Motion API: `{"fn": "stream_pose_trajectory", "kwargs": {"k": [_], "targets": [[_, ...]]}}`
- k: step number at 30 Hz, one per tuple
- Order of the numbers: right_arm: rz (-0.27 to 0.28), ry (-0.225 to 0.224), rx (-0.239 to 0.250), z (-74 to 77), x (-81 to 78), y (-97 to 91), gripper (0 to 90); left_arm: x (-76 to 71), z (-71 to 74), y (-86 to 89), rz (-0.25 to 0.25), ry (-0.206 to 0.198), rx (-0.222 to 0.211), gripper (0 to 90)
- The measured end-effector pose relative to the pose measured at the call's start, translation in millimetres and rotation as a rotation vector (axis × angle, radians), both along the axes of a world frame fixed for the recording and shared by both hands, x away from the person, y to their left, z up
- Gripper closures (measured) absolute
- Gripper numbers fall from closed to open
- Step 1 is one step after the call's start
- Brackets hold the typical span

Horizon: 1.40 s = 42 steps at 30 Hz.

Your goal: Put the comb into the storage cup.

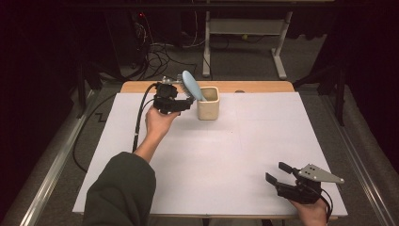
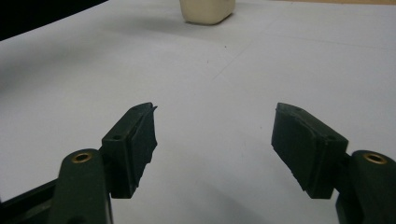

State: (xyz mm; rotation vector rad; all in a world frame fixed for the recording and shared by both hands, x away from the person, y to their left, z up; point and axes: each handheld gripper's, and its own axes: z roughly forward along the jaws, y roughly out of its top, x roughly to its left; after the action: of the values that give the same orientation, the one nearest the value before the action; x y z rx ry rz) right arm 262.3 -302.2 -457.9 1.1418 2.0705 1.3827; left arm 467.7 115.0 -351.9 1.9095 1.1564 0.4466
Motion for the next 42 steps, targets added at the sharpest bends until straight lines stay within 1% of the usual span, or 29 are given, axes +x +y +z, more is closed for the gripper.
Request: {"fn": "stream_pose_trajectory", "kwargs": {"k": [4,13,17,23,42], "targets": [[0.000,0.002,-0.001,-0.2,0.4,-0.4,31.4,-2.7,2.0,3.6,0.000,-0.008,-0.003,29.6],[-0.001,0.001,0.002,0.3,-0.2,-0.1,31.4,-9.3,1.2,11.0,0.000,-0.009,-0.013,29.7],[-0.001,0.000,0.000,0.2,-0.1,0.0,31.4,-11.6,1.1,15.1,-0.001,-0.009,-0.007,29.7],[-0.001,-0.001,0.000,0.3,-0.2,0.0,31.5,-14.9,2.9,19.4,0.000,-0.013,-0.009,29.7],[0.000,-0.001,-0.001,0.3,-0.1,0.2,31.4,-23.6,0.1,26.6,-0.007,-0.011,0.000,30.7]]}}
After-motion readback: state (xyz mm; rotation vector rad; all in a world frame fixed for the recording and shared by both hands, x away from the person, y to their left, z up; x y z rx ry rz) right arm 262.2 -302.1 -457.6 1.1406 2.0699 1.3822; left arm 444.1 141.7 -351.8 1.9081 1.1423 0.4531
